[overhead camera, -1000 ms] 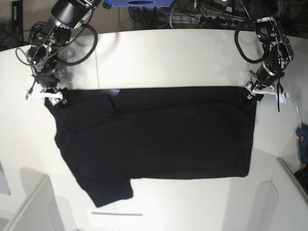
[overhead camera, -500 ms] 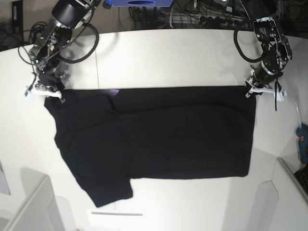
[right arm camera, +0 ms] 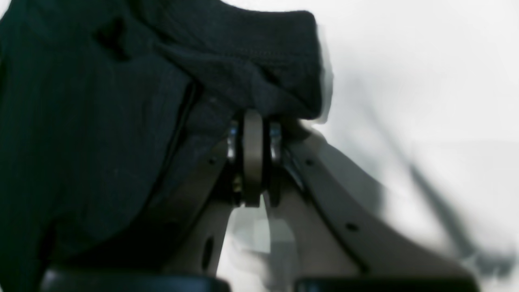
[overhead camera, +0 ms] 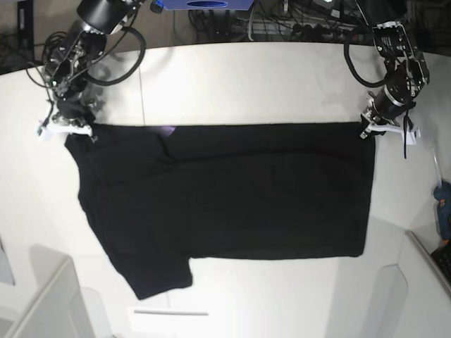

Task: Fold the T-shirt properly
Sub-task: 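Drag the folded shirt toward the robot with both grippers, then release the shirt and move the right gripper to the hem corner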

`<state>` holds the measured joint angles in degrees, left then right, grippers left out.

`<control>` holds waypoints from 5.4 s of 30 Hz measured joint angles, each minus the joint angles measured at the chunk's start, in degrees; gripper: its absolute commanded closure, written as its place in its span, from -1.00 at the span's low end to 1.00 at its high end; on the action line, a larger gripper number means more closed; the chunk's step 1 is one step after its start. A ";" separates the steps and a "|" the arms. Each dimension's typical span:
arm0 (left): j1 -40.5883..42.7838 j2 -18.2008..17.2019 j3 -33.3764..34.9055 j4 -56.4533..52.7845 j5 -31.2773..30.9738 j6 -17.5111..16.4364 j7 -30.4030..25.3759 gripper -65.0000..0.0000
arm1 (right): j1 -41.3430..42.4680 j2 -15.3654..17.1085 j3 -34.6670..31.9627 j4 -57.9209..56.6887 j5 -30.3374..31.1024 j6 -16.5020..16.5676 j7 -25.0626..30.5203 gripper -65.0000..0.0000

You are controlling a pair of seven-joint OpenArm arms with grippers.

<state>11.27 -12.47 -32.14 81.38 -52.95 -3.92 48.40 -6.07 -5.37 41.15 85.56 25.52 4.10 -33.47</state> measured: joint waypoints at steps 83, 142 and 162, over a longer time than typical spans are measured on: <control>28.74 0.35 -7.82 17.99 0.94 0.72 0.92 -0.25 | -24.22 -0.20 0.00 18.64 4.94 -0.24 -4.20 -0.16; 3.85 -8.81 -1.95 15.45 16.26 0.85 1.81 -0.85 | 43.21 20.90 -49.16 -52.78 4.70 3.93 4.63 -0.27; 3.85 -9.01 -1.95 15.12 16.52 -6.86 1.86 -0.84 | 43.17 18.43 -49.13 -53.77 4.50 5.97 5.01 -0.03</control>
<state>15.11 -21.47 -34.09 96.51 -36.42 -10.79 50.26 37.10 13.06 -7.99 31.79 30.02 10.07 -28.47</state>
